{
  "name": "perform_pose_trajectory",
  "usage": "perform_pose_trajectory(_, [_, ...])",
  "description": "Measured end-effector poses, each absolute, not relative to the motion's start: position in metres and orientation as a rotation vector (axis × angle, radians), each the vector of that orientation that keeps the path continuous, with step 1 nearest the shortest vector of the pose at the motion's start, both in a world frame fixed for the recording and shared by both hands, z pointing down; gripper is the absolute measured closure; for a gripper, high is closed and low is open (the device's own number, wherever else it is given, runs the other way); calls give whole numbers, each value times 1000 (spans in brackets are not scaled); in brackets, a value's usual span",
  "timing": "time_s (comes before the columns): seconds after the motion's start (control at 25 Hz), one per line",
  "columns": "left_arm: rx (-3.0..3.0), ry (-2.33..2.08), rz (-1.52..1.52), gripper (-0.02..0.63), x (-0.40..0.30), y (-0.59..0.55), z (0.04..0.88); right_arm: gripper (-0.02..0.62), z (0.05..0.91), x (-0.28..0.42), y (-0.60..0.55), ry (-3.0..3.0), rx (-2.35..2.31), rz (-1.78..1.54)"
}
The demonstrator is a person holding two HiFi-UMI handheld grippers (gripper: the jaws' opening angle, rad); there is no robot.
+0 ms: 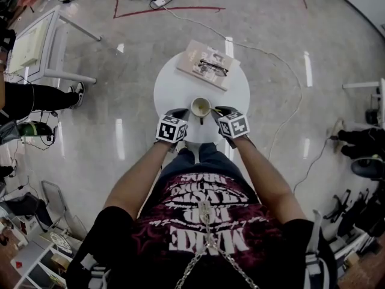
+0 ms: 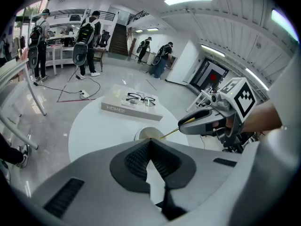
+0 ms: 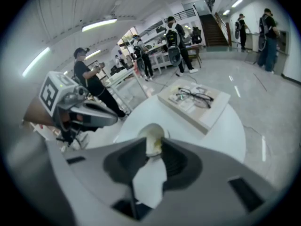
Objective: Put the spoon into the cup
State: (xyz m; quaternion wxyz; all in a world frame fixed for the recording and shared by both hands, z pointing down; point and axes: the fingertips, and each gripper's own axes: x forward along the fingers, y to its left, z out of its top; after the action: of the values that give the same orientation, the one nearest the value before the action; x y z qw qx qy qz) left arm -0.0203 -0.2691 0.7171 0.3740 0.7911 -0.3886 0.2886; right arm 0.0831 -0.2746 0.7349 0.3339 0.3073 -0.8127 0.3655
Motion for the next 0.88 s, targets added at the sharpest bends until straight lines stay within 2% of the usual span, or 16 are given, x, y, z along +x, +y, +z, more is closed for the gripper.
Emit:
perform_pose_trajectory(0.08, [2034, -998, 720, 581, -20, -271, 713, 425, 734, 83, -274, -2135, 790, 941])
perform_pose_trajectory(0.16, [2044, -1005, 695, 581, -19, -273, 705, 393, 727, 86, -276, -2146, 786, 880])
perform_pose_trajectory(0.44, [2066, -1074, 588, 581, -24, -285, 668, 380, 681, 108, -288, -2205, 882, 613])
perform_pose_trajectory(0.64, [2212, -1163, 454, 581, -28, -300, 594, 383, 617, 102, -295, -2334, 982, 540])
perform_pose_trajectory(0.72, [2282, -1203, 384, 581, -27, -308, 557, 428, 588, 102, -298, -2365, 1027, 480])
perform_pose_trajectory(0.8, [2352, -1241, 323, 581, -25, -315, 520, 525, 554, 103, -300, -2418, 1076, 439])
perform_pose_trajectory(0.88, [2426, -1278, 274, 581, -23, -321, 487, 555, 520, 103, -303, -2497, 1119, 425])
